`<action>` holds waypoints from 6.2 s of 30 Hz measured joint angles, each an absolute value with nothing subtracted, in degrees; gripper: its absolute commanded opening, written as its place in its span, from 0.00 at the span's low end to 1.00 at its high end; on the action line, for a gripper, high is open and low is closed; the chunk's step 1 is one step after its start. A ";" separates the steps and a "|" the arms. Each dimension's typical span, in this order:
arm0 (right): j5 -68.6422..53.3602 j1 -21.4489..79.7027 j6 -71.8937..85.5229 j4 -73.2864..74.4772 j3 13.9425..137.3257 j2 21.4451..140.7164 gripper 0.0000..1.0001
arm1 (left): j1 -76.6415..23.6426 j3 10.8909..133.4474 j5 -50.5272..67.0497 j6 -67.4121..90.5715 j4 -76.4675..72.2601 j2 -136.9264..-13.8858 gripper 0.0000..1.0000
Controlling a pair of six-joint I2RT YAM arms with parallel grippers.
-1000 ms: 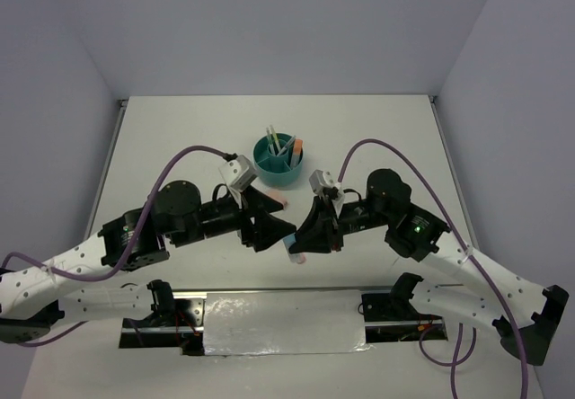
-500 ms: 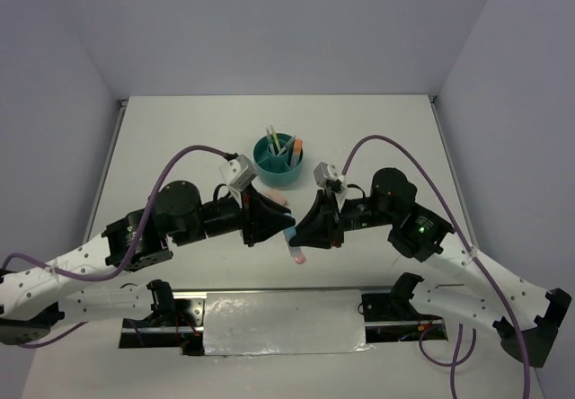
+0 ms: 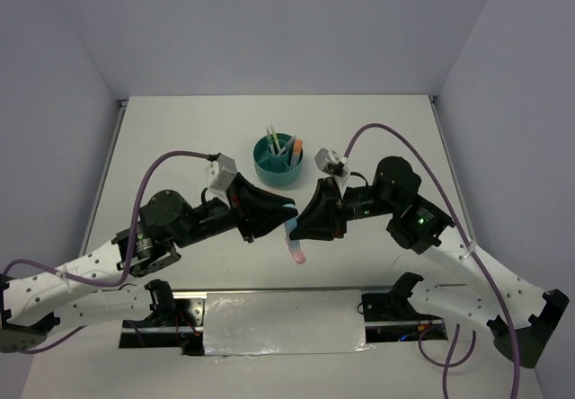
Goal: Sort the stationery into containers
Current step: Close the pen cap on the pen, then place the pen in the storage box, then pick up the stapler from the center of the board, then place the stapler in the storage box.
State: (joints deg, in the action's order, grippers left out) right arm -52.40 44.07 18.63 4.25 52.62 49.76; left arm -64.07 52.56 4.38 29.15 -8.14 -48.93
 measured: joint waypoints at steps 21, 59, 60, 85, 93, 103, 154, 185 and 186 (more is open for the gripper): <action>-53.74 39.53 18.41 -11.42 49.60 53.71 0.00 | -65.82 68.73 -13.93 27.51 12.08 -53.34 0.43; 21.10 34.46 21.19 -38.02 48.38 91.59 0.00 | -66.00 54.15 -47.03 39.03 40.84 -33.12 0.99; 21.19 34.46 21.43 -38.70 48.58 92.33 0.01 | -66.00 53.01 -46.59 39.00 40.82 -33.12 0.99; 20.16 35.88 26.39 -44.51 46.15 98.41 0.50 | -66.00 51.57 -44.84 38.98 41.08 -28.69 0.99; 23.33 38.26 27.73 -42.06 35.86 84.44 0.65 | -66.00 51.90 -46.24 41.32 43.03 -32.10 0.99; 13.61 43.70 23.51 -14.44 39.90 66.85 0.74 | -61.39 54.63 -44.25 51.62 48.64 -54.41 0.99; 1.45 50.57 -0.84 -7.51 42.94 81.89 0.11 | -46.70 44.62 -7.62 38.46 33.78 -30.37 0.99; -50.74 46.09 18.57 -16.47 40.95 58.33 0.07 | -46.65 40.10 18.63 31.73 1.52 -37.54 0.68; -50.65 46.09 18.52 -16.14 41.23 58.35 0.07 | -46.68 40.10 19.25 31.75 1.34 -37.60 0.54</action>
State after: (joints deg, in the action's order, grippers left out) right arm -50.65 46.09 18.52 -16.14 41.23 58.35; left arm -46.68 40.10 19.25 31.75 1.34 -37.60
